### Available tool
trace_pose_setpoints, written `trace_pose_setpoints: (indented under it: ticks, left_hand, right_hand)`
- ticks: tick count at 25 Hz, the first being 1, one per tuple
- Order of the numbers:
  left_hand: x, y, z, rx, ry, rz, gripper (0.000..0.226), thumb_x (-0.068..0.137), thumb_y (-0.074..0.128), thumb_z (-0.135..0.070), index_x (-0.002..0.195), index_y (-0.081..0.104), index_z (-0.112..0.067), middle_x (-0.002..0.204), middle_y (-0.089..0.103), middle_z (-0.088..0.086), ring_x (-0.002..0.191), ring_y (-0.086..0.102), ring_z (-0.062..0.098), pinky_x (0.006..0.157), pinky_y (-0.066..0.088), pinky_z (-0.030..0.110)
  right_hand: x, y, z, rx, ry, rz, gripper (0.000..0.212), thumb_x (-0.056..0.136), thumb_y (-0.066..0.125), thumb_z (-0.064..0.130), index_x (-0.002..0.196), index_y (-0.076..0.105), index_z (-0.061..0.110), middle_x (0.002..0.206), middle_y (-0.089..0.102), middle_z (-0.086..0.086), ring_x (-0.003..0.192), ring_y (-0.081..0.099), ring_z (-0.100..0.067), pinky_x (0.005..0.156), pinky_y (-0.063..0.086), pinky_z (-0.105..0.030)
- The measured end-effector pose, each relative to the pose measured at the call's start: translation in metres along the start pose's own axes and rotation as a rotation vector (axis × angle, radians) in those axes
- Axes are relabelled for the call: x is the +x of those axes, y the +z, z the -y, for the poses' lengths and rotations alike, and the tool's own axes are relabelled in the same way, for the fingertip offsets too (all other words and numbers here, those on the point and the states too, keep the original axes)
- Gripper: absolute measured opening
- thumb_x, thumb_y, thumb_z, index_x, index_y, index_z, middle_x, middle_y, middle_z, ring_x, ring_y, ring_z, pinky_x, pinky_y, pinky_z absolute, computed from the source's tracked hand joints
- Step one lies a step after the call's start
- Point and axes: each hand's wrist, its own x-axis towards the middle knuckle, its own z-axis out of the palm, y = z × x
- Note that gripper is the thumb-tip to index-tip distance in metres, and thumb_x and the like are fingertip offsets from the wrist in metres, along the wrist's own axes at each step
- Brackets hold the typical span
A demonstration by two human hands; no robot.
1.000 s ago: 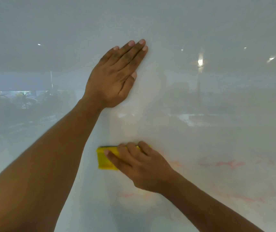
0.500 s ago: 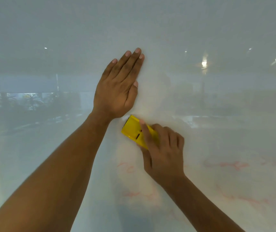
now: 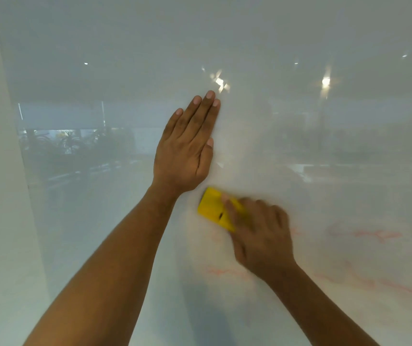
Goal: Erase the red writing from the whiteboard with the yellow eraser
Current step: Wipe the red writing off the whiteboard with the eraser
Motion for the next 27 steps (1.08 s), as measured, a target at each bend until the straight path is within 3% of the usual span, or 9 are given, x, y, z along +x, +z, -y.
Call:
trace_pose_setpoints:
  ticks: [2, 5, 6, 9, 13, 16, 20, 24, 27]
  left_hand:
    - [-0.007, 0.000, 0.001, 0.015, -0.011, 0.000, 0.061, 0.108, 0.028, -0.026, 0.166, 0.031, -0.008, 0.174, 0.028, 0.009, 0.163, 0.022, 0.023, 0.133, 0.020, 0.042]
    - [-0.018, -0.001, 0.000, 0.015, -0.030, 0.017, 0.061, 0.108, 0.027, -0.026, 0.166, 0.030, -0.007, 0.175, 0.027, 0.010, 0.163, 0.021, 0.024, 0.133, 0.020, 0.045]
    - [-0.023, 0.000, 0.000, 0.014, -0.037, 0.020, 0.061, 0.108, 0.027, -0.026, 0.166, 0.030, -0.007, 0.175, 0.027, 0.010, 0.163, 0.021, 0.024, 0.133, 0.021, 0.045]
    - [-0.030, 0.001, 0.002, 0.013, -0.050, 0.010, 0.061, 0.108, 0.027, -0.026, 0.166, 0.030, -0.006, 0.175, 0.027, 0.010, 0.163, 0.021, 0.024, 0.133, 0.021, 0.045]
    - [-0.047, 0.000, -0.004, -0.004, -0.090, 0.012, 0.064, 0.105, 0.028, -0.024, 0.166, 0.029, -0.006, 0.175, 0.026, 0.010, 0.164, 0.020, 0.024, 0.133, 0.021, 0.047]
    - [-0.065, 0.000, -0.009, -0.015, -0.130, 0.011, 0.066, 0.102, 0.030, -0.023, 0.165, 0.031, -0.004, 0.174, 0.027, 0.011, 0.163, 0.021, 0.025, 0.132, 0.023, 0.049]
    - [-0.071, 0.000, -0.012, -0.020, -0.138, 0.009, 0.067, 0.101, 0.031, -0.022, 0.165, 0.031, -0.003, 0.174, 0.028, 0.012, 0.163, 0.022, 0.027, 0.132, 0.023, 0.050]
    - [-0.073, 0.005, -0.021, 0.004, -0.179, -0.015, 0.067, 0.101, 0.033, -0.022, 0.164, 0.032, -0.001, 0.173, 0.029, 0.016, 0.162, 0.024, 0.031, 0.133, 0.021, 0.051]
    - [-0.073, 0.010, -0.038, 0.005, -0.240, -0.024, 0.068, 0.101, 0.034, -0.022, 0.164, 0.030, 0.003, 0.173, 0.027, 0.020, 0.162, 0.023, 0.035, 0.133, 0.019, 0.053]
  right_hand:
    - [0.001, 0.003, 0.009, 0.066, 0.250, -0.016, 0.062, 0.087, 0.069, 0.028, 0.146, 0.054, 0.014, 0.122, 0.057, -0.018, 0.098, 0.051, -0.035, 0.083, 0.038, -0.044]
    - [-0.027, 0.005, 0.030, 0.035, -0.276, 0.109, 0.065, 0.085, 0.071, 0.026, 0.146, 0.052, 0.015, 0.124, 0.056, -0.015, 0.099, 0.056, -0.035, 0.086, 0.042, -0.045]
    - [-0.031, 0.007, 0.024, 0.027, -0.271, 0.100, 0.062, 0.087, 0.068, 0.026, 0.146, 0.053, 0.016, 0.124, 0.058, -0.014, 0.098, 0.058, -0.036, 0.085, 0.042, -0.045]
    - [-0.025, 0.004, 0.021, 0.103, 0.247, 0.007, 0.054, 0.091, 0.063, 0.028, 0.144, 0.056, 0.017, 0.124, 0.055, -0.015, 0.096, 0.056, -0.036, 0.082, 0.039, -0.044]
    - [-0.047, 0.000, 0.025, 0.066, -0.144, 0.079, 0.060, 0.086, 0.069, 0.024, 0.145, 0.056, 0.022, 0.125, 0.054, -0.011, 0.097, 0.059, -0.036, 0.085, 0.042, -0.044]
    - [-0.033, -0.003, 0.014, 0.113, 0.366, -0.028, 0.055, 0.090, 0.064, 0.028, 0.143, 0.054, 0.019, 0.125, 0.052, -0.013, 0.098, 0.055, -0.036, 0.083, 0.039, -0.044]
    - [-0.057, -0.001, 0.025, 0.026, -0.199, 0.083, 0.062, 0.085, 0.066, 0.016, 0.146, 0.054, 0.020, 0.124, 0.058, -0.013, 0.097, 0.060, -0.036, 0.086, 0.042, -0.044]
    - [-0.064, -0.003, 0.010, -0.004, 0.308, -0.017, 0.059, 0.088, 0.067, 0.025, 0.144, 0.052, 0.015, 0.124, 0.055, -0.018, 0.098, 0.055, -0.038, 0.083, 0.039, -0.045]
    - [-0.086, -0.009, 0.013, -0.053, -0.102, 0.061, 0.073, 0.081, 0.073, 0.019, 0.149, 0.047, 0.018, 0.125, 0.053, -0.014, 0.098, 0.056, -0.037, 0.083, 0.044, -0.045]
